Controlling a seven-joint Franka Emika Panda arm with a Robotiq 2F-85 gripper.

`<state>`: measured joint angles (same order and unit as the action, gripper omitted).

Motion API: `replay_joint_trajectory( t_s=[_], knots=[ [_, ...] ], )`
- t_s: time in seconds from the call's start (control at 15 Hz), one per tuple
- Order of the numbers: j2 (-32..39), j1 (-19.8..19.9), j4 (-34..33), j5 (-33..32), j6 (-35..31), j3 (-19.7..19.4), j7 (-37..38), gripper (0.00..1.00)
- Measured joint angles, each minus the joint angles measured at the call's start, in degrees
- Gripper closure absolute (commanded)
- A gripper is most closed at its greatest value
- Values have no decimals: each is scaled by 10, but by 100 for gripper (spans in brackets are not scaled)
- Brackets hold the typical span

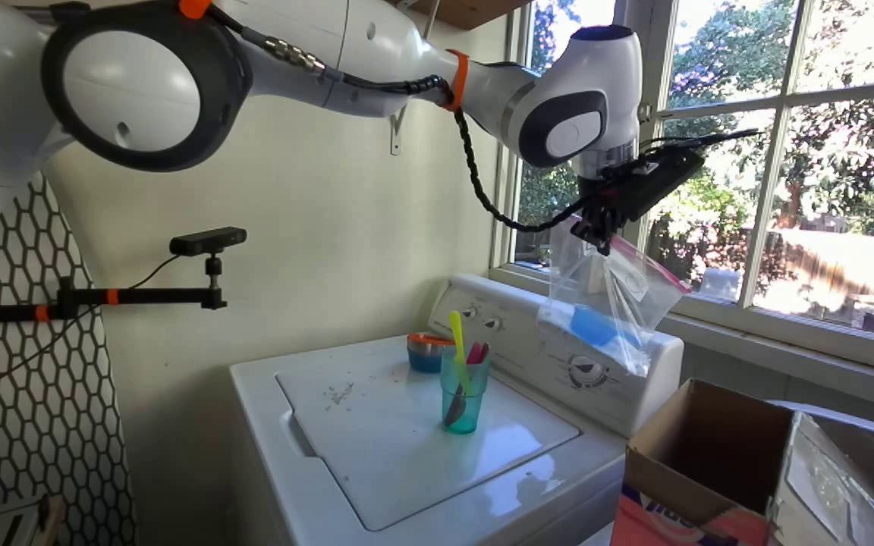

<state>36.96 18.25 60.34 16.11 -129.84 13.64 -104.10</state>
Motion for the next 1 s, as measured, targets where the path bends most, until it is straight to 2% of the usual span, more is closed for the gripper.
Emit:
replay_joint_trajectory(
  t_s=[0.33,0.6,1.0],
  knots=[
    [-52,31,43,39,-20,19,-17,98],
    [-60,36,55,41,-20,23,-18,99],
    [-92,-2,67,-92,29,-55,154,99]
  ],
)
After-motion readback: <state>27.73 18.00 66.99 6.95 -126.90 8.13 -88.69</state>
